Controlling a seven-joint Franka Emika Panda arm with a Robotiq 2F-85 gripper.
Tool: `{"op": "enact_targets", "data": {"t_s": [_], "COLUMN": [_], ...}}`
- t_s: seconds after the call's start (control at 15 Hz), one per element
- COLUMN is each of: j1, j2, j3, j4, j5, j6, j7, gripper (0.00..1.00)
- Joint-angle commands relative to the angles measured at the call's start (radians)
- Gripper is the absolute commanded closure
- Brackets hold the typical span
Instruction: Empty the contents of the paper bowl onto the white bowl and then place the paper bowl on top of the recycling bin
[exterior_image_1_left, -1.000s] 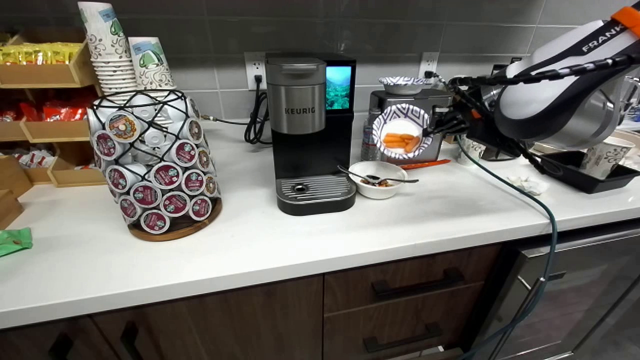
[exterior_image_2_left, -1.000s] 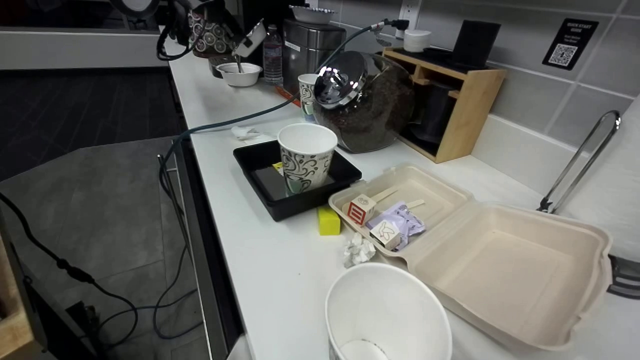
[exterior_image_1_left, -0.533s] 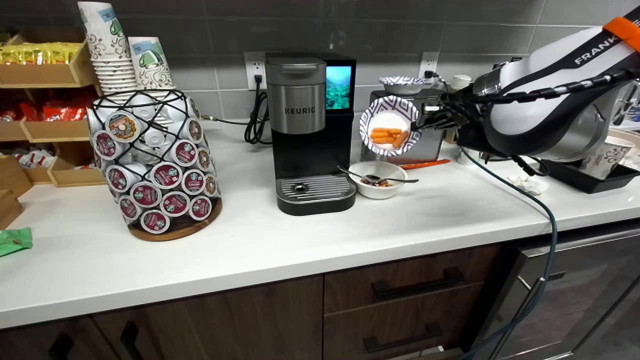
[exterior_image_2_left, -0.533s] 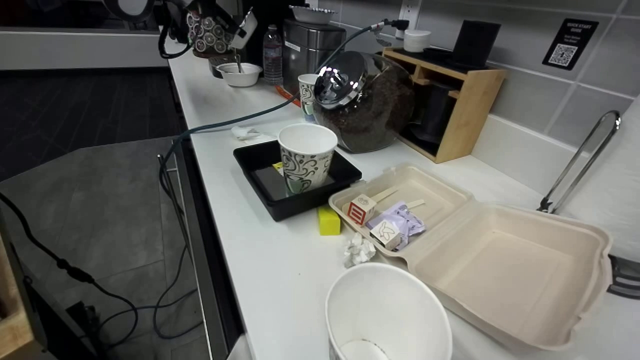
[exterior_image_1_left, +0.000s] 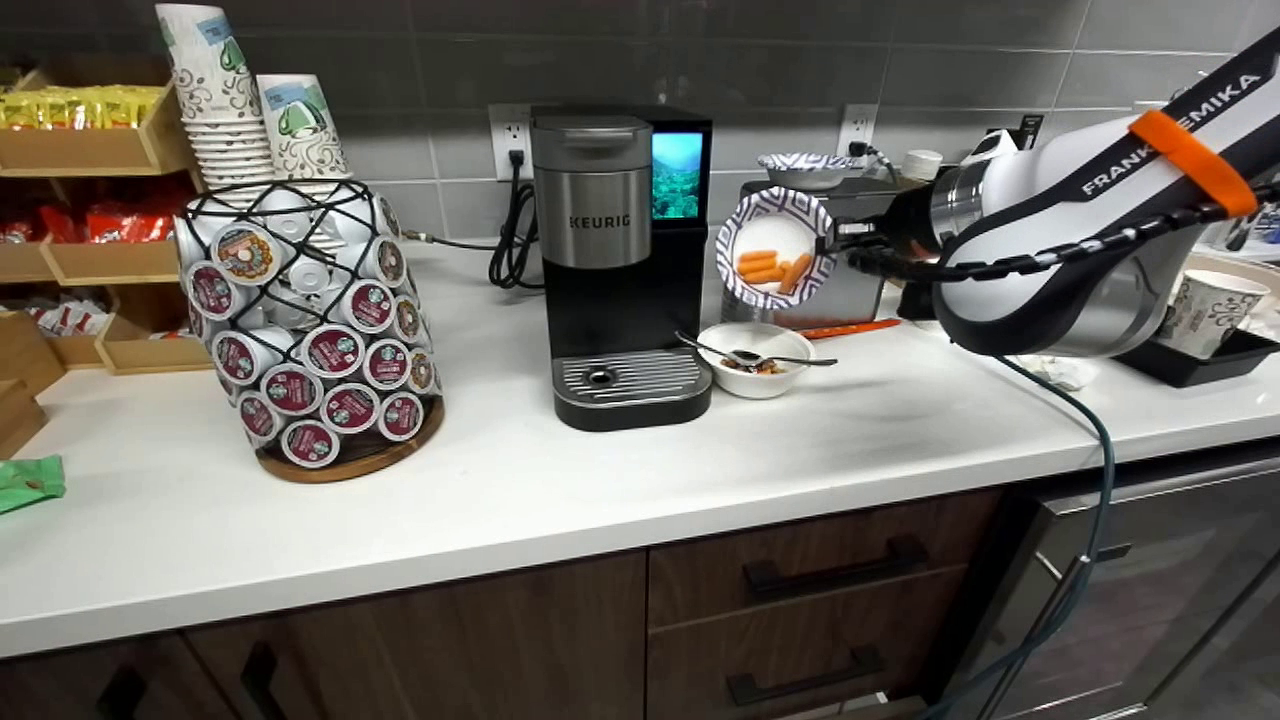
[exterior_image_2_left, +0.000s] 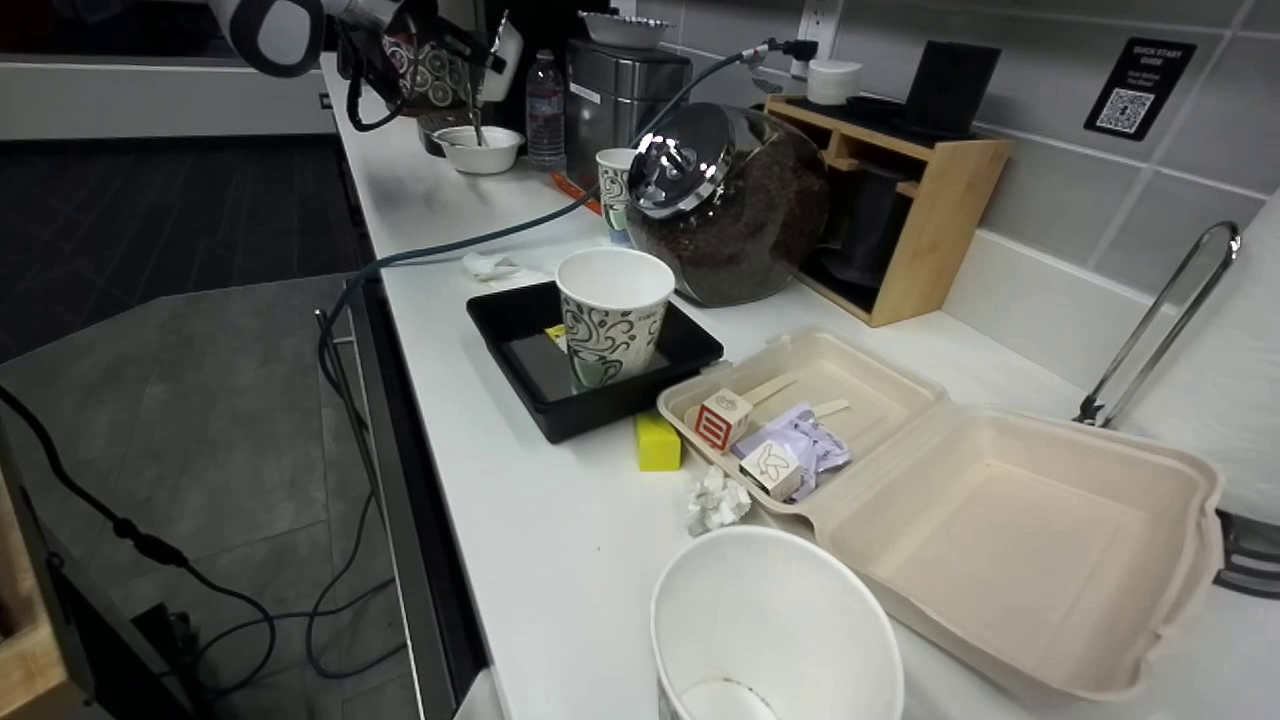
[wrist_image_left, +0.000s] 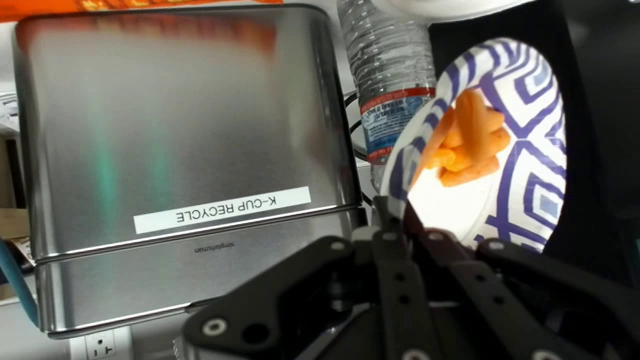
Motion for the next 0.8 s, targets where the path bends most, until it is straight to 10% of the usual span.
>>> {"op": "enact_targets", "data": {"t_s": [0.0,0.73], "j1": [0.017,-0.012], "j2": [0.039,0.052], "j3": [-0.007,0.046], "j4": [0.034,0.01], "j5": [-0.003,-0.086], "j6": [0.032,0.086], "j7": [-0.029,0.002], "gripper": [0.99,0.99]}}
